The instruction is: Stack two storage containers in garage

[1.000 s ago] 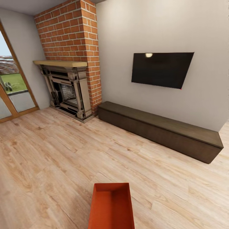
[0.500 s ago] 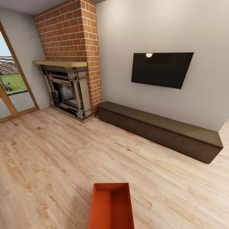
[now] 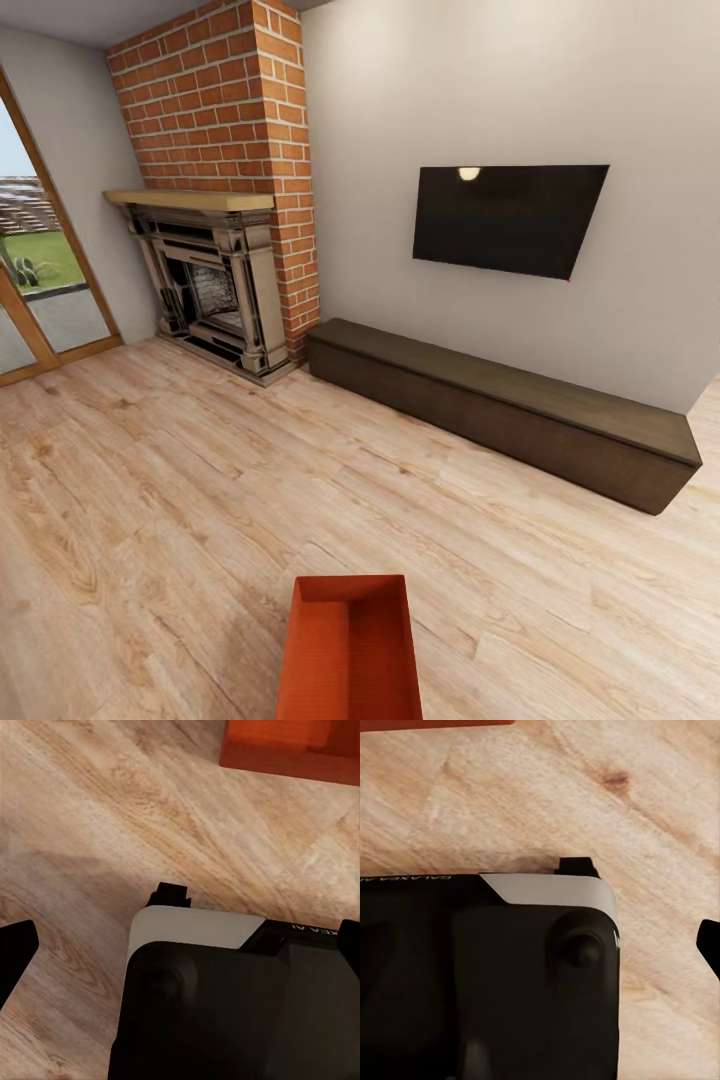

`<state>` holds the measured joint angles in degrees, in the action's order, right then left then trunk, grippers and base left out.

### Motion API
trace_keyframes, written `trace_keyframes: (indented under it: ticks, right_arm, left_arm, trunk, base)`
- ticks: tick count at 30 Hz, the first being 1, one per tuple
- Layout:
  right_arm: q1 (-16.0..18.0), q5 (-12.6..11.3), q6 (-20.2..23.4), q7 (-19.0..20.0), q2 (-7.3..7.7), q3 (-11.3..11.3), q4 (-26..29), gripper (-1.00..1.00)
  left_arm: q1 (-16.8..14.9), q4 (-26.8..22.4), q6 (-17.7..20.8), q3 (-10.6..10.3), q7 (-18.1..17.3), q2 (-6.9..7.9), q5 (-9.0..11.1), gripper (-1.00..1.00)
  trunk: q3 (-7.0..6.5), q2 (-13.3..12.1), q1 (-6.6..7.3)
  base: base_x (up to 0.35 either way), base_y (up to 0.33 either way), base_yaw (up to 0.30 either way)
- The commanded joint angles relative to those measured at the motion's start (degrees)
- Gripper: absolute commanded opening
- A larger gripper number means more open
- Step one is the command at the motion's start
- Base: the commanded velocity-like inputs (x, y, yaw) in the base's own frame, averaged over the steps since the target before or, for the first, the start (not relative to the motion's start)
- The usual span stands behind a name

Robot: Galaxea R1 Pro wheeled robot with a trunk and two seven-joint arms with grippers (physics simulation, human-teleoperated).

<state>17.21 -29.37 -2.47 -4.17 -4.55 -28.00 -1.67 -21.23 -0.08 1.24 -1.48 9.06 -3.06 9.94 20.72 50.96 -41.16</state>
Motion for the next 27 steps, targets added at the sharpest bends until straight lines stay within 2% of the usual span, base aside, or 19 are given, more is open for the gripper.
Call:
trace_keyframes:
  ticks: [1,9,27]
  right_arm:
    - [0.06,-0.51,-0.26,-0.05,-0.06,-0.47,-0.18,1.00]
    - [0.09,-0.48,-0.26,-0.05,-0.10,-0.47,-0.18,1.00]
    - [0.09,-0.42,-0.26,-0.05,-0.10,-0.47,-0.18,1.00]
  left_arm:
    - [-0.04,-0.01,0.14,-0.19,0.16,-0.01,0.43,1.00]
    - [-0.04,-0.01,0.14,-0.20,0.16,-0.01,0.43,1.00]
    - [-0.04,-0.01,0.15,-0.27,0.16,-0.01,0.39,1.00]
  trunk:
    - [0.06,0.04,0.00]
    - [0.21,0.04,0.00]
    - [1.84,0.04,0.00]
  base:
    - [0.000,0.000,0.000]
    - [0.000,0.000,0.000]
    - [0.000,0.000,0.000]
